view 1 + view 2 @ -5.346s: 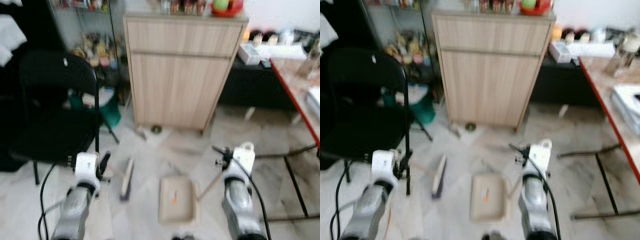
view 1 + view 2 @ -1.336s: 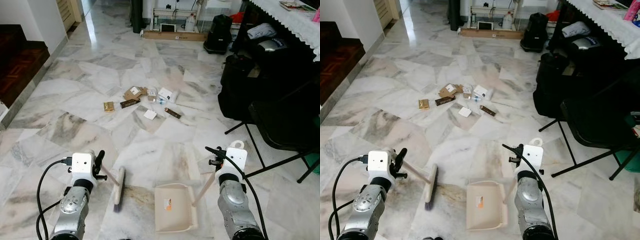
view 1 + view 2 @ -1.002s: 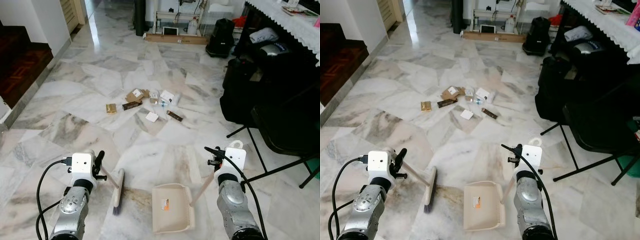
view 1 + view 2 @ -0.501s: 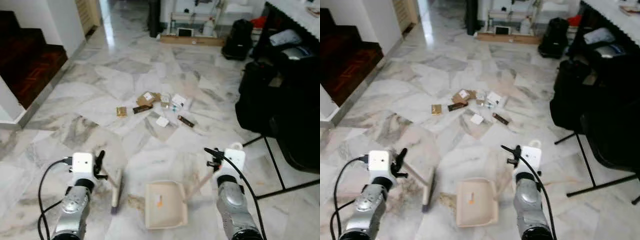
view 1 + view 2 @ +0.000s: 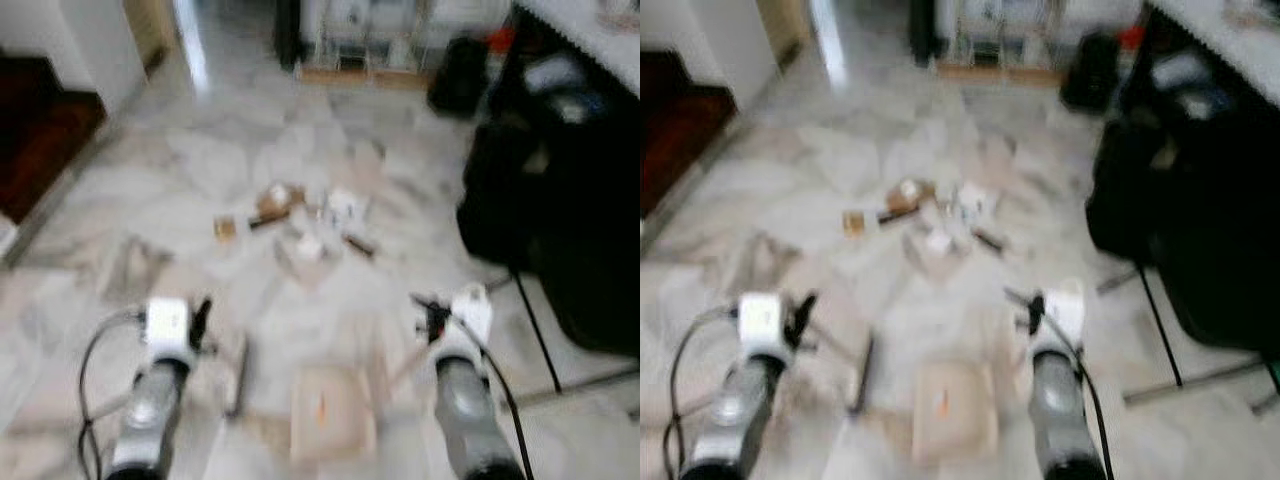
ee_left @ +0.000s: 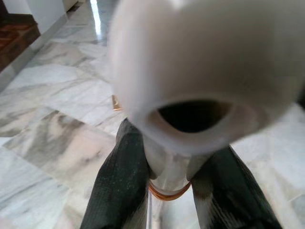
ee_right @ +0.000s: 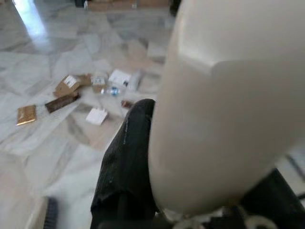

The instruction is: Sweep floor

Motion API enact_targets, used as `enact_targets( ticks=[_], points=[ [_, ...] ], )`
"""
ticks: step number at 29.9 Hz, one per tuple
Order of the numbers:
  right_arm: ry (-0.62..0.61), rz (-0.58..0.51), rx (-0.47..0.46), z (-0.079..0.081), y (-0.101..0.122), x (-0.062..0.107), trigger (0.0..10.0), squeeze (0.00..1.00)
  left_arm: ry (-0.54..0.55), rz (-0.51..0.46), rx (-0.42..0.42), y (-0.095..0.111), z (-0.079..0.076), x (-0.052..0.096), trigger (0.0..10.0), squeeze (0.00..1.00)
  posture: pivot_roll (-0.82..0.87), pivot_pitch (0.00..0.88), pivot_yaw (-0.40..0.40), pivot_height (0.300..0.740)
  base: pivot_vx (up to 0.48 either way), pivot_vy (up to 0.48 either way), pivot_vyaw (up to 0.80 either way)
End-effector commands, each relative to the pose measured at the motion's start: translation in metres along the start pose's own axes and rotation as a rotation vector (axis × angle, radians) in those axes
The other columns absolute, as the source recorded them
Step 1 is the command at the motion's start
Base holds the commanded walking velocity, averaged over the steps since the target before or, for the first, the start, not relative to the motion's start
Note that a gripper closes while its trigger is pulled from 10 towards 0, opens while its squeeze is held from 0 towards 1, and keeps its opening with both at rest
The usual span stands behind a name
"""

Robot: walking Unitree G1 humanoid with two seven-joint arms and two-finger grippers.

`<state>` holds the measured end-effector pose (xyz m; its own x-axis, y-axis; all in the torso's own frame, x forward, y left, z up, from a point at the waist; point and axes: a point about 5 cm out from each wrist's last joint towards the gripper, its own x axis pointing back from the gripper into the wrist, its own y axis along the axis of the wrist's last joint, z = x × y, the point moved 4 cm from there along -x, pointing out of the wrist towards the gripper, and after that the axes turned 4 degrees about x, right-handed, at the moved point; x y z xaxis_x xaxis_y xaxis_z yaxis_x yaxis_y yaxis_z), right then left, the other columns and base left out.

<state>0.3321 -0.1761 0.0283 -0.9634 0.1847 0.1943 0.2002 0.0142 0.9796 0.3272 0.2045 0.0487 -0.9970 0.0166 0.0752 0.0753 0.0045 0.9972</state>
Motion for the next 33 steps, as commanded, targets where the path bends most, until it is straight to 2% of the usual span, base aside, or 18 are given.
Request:
enact_targets(
  ticks=[1,11,20,25,33],
  points=[
    [0.000,-0.045,-0.009,0.002,0.012,-0.003,10.0,0.00,0.010,-0.030,-0.018,0.008,0.006,-0.001,10.0,0.00,-0.03,0.070,-0.057,0.740,0.296,0.000,0.00],
    [0.009,-0.077,-0.016,0.005,0.018,-0.004,10.0,0.00,0.006,-0.043,-0.025,0.012,0.005,-0.001,10.0,0.00,-0.01,0.080,-0.054,0.740,0.300,0.000,0.00],
    [-0.011,-0.071,-0.028,0.008,0.015,-0.004,10.0,0.00,-0.020,-0.049,-0.050,0.017,0.006,-0.003,10.0,0.00,0.00,0.055,-0.010,0.740,0.303,0.000,0.00],
    [-0.008,-0.064,-0.044,0.015,0.013,-0.002,10.0,0.00,-0.021,-0.055,-0.063,0.023,0.009,-0.009,10.0,0.00,-0.02,0.022,0.001,0.740,0.307,0.000,0.00],
    [-0.013,-0.070,-0.030,0.007,0.013,-0.003,10.0,0.00,-0.032,-0.064,-0.050,0.024,0.001,-0.010,10.0,0.00,-0.01,0.009,-0.009,0.740,0.309,0.000,0.00]
  ],
)
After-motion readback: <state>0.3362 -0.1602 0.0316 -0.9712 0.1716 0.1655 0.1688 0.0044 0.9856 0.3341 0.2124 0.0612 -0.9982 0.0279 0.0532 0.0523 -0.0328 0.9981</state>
